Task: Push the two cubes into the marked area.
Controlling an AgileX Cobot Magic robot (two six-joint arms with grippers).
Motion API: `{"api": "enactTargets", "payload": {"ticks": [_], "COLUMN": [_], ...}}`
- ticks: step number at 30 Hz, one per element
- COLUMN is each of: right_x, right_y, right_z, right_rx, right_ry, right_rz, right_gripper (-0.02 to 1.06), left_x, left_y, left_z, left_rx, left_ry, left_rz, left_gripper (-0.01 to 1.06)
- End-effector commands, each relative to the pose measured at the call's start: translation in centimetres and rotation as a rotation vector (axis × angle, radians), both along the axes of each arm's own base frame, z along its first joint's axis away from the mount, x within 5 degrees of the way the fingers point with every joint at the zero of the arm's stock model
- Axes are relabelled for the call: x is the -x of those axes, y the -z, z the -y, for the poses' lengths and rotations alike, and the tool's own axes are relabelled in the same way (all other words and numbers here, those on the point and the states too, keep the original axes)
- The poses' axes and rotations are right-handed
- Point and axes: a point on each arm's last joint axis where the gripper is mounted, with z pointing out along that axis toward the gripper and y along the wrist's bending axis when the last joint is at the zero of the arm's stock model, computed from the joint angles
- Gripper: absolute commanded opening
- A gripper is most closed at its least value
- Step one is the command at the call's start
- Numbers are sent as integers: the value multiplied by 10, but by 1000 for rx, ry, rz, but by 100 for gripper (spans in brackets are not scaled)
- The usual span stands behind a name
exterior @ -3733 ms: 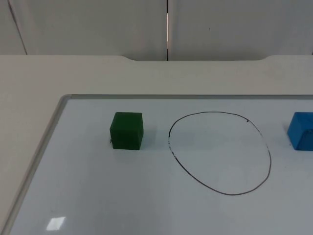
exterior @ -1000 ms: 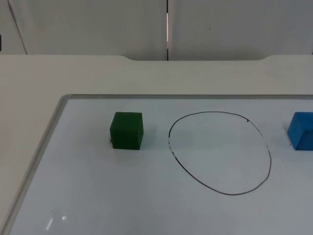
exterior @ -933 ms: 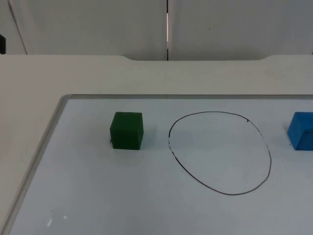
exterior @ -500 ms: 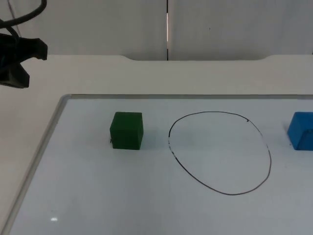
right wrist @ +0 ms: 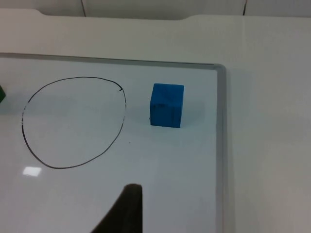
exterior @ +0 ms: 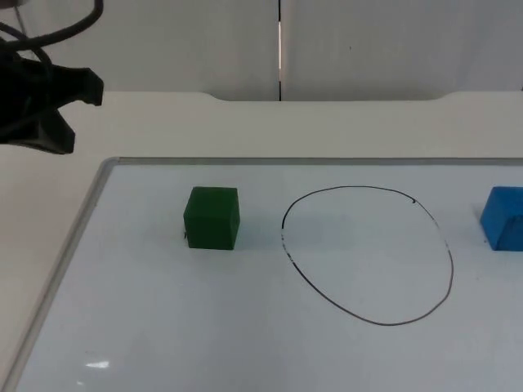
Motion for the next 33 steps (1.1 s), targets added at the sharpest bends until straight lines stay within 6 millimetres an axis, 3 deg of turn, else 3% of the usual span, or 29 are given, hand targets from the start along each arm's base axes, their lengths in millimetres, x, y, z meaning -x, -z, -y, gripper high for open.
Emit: {"api": "enactTargets", "payload": {"ticks": [1,5,20,33], "right_x": [0,0,0,0], "right_y": [-1,-1,-1,-1], "right_z": [0,0,0,0], "right_rx": [6,6,6,6], "right_ry": [3,3,3,3], "right_rz": [9,9,9,9], "right_gripper": [105,105,105,105], "left_x": [-1,-7,-65,-77], "left_y": [0,12,54,80], "left_z": [14,34,52,52], "left_rx": [7,0,-1,-29], "left_ry": [30,75,68,62], "left_rz": [19,16,-53,-72], "left_gripper": [0,0,0,0]}}
